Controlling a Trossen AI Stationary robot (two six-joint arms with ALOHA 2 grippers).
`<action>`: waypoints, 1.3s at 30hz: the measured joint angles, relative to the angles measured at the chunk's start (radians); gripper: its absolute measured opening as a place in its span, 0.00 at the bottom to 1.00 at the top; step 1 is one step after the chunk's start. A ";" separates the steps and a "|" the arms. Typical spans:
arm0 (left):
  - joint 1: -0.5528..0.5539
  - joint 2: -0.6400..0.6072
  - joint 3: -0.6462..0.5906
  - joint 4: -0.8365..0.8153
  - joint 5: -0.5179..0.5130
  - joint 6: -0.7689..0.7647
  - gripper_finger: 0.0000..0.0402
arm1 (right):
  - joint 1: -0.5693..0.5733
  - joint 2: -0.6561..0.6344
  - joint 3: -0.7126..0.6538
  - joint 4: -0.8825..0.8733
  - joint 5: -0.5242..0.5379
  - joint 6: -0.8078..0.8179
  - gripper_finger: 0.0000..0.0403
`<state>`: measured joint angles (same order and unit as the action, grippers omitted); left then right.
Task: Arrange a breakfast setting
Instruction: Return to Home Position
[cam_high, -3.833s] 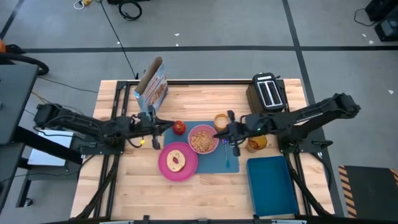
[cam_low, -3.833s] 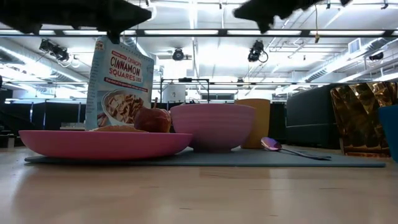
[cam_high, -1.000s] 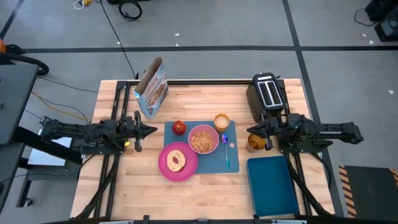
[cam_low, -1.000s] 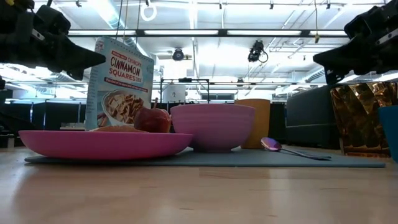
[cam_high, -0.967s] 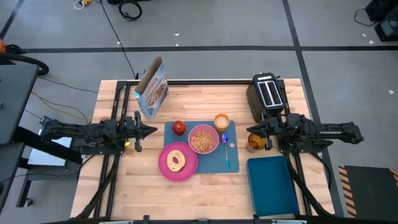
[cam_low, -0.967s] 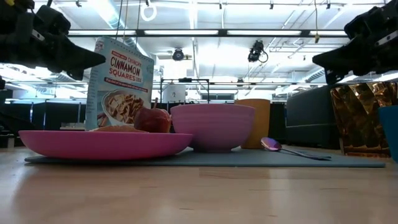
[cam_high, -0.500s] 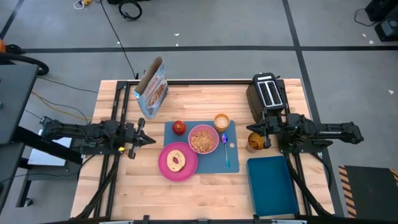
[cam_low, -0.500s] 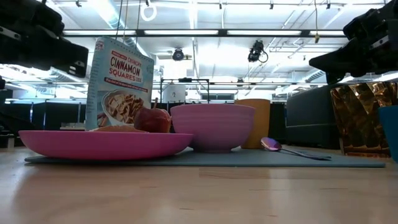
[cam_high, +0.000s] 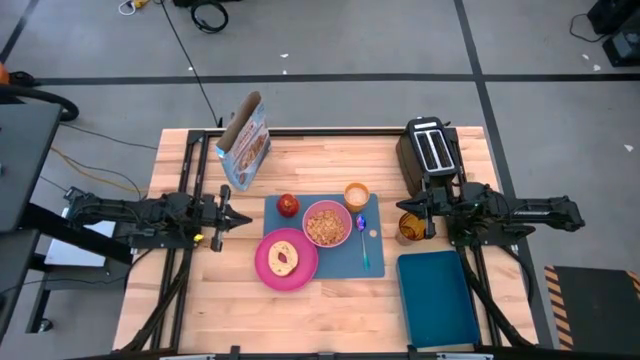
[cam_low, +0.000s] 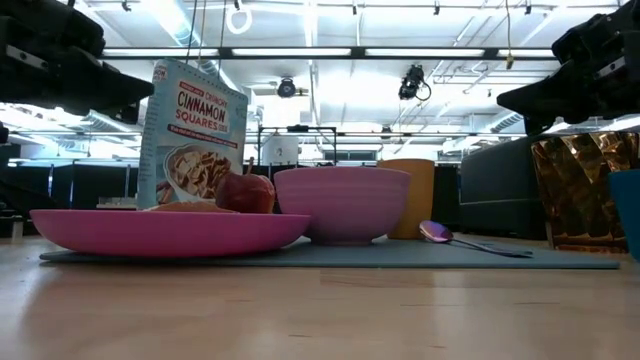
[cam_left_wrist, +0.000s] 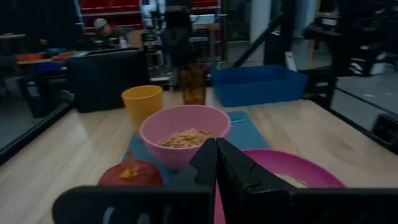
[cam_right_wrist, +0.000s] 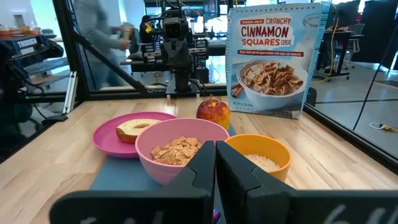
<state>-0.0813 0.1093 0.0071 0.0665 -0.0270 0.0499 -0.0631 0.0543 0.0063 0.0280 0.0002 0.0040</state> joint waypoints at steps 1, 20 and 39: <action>0.000 0.000 0.000 0.002 -0.010 -0.001 0.03 | 0.000 0.000 0.000 0.000 0.000 0.000 0.05; 0.000 0.000 0.000 0.003 -0.014 -0.020 0.03 | 0.000 0.000 0.000 0.000 0.000 0.000 0.05; 0.000 0.001 -0.001 0.003 -0.014 -0.020 0.03 | 0.000 0.000 0.000 0.000 -0.001 0.000 0.05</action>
